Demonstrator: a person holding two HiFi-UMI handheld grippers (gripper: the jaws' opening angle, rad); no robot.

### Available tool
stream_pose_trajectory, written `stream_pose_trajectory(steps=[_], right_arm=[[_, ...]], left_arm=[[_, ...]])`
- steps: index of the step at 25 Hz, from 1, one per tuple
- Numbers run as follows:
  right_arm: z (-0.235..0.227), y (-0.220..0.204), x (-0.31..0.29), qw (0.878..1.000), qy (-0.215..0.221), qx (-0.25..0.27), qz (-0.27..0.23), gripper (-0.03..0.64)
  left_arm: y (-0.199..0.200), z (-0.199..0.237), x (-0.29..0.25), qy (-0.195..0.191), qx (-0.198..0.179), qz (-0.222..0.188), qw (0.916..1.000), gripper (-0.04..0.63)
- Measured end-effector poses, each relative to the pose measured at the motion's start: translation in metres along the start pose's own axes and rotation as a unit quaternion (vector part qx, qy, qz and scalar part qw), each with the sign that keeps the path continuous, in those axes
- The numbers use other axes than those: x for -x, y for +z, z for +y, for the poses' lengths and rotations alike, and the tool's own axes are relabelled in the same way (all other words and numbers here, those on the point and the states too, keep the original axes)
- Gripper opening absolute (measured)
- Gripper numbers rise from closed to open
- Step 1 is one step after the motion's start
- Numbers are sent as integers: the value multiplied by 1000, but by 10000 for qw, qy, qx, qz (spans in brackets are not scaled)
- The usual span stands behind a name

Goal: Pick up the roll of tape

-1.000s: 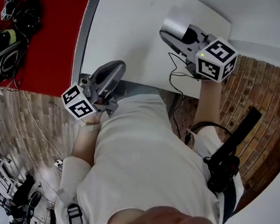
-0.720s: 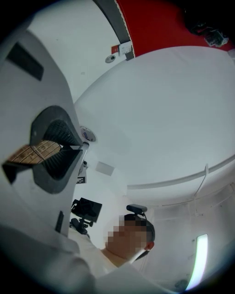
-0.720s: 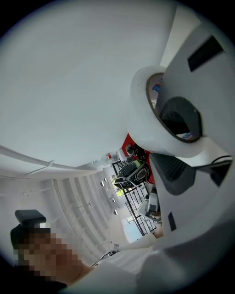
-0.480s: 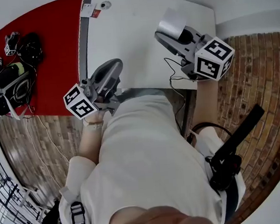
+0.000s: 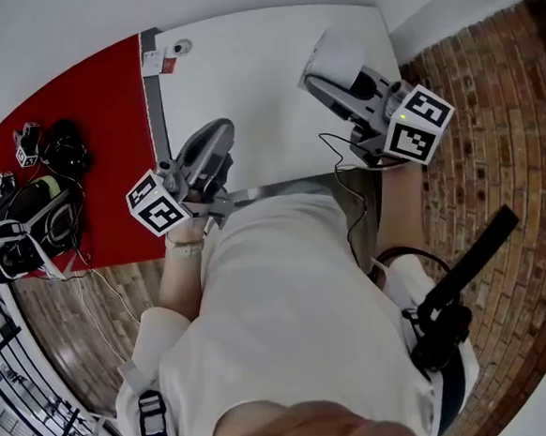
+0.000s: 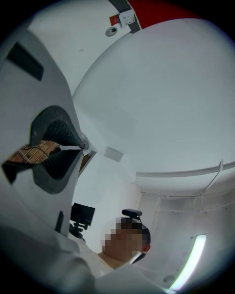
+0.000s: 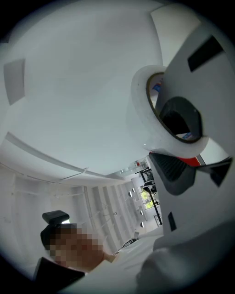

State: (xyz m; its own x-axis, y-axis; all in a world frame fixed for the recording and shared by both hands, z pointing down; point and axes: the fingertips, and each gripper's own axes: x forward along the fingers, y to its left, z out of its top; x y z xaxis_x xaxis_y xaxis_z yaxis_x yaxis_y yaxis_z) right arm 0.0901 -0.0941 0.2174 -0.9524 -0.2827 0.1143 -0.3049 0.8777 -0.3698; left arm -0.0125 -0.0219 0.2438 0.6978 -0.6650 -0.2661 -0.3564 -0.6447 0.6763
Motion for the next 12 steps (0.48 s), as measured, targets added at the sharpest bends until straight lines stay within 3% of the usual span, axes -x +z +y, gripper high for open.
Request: stream_pose_trajectory(steps=[12], right_arm=[[-1, 9, 27, 9951, -164, -517, -832, 115]], left_arm=[[6, 6, -22, -488, 134, 406, 9979, 11]])
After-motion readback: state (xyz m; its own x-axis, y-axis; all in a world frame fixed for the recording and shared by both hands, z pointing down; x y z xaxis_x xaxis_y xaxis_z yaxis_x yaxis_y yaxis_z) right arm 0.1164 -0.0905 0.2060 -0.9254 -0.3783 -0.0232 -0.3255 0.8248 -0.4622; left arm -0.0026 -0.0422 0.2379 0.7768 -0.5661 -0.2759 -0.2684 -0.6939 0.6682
